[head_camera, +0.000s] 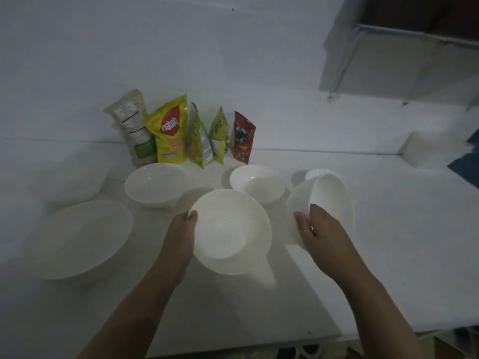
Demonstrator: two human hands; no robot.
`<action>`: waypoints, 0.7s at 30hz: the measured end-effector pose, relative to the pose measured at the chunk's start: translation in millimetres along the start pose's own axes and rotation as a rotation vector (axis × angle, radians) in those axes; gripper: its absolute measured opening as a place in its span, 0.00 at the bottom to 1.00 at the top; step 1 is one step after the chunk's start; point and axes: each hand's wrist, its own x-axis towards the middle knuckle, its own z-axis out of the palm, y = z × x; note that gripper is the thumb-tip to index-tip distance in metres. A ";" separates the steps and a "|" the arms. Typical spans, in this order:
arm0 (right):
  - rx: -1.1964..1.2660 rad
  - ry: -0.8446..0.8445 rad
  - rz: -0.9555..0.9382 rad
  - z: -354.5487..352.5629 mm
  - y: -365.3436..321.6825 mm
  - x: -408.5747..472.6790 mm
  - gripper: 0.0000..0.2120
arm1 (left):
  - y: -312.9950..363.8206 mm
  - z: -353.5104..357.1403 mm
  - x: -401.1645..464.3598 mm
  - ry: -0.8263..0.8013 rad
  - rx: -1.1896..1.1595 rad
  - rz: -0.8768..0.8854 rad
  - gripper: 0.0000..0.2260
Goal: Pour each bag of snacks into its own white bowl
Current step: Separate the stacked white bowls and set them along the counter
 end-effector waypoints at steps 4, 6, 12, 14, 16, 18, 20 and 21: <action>-0.200 -0.007 0.030 3.0 57.7 9.3 0.14 | -16.3 15.3 6.2 0.057 -0.004 -0.061 0.13; -0.314 -0.057 0.007 7.9 74.5 8.8 0.12 | -21.8 17.2 7.5 0.113 -0.021 -0.084 0.17; -0.258 -0.048 -0.121 29.5 82.1 -0.1 0.08 | -29.5 18.1 2.0 0.173 -0.097 -0.034 0.21; -0.290 -0.031 -0.126 31.5 84.5 2.7 0.08 | -28.5 19.9 -0.7 0.140 -0.037 0.001 0.23; -0.287 -0.038 -0.120 28.8 86.3 5.9 0.09 | -26.3 22.6 -5.2 0.127 0.064 0.036 0.28; -0.259 -0.050 -0.126 25.7 87.1 7.2 0.09 | -26.4 23.3 -6.5 0.145 0.138 0.055 0.31; -0.234 -0.070 -0.131 23.6 86.8 6.7 0.09 | -26.9 22.7 -5.7 0.170 0.185 0.089 0.28; -0.230 -0.074 -0.134 23.4 87.1 6.4 0.09 | -26.7 22.2 -5.2 0.181 0.198 0.106 0.28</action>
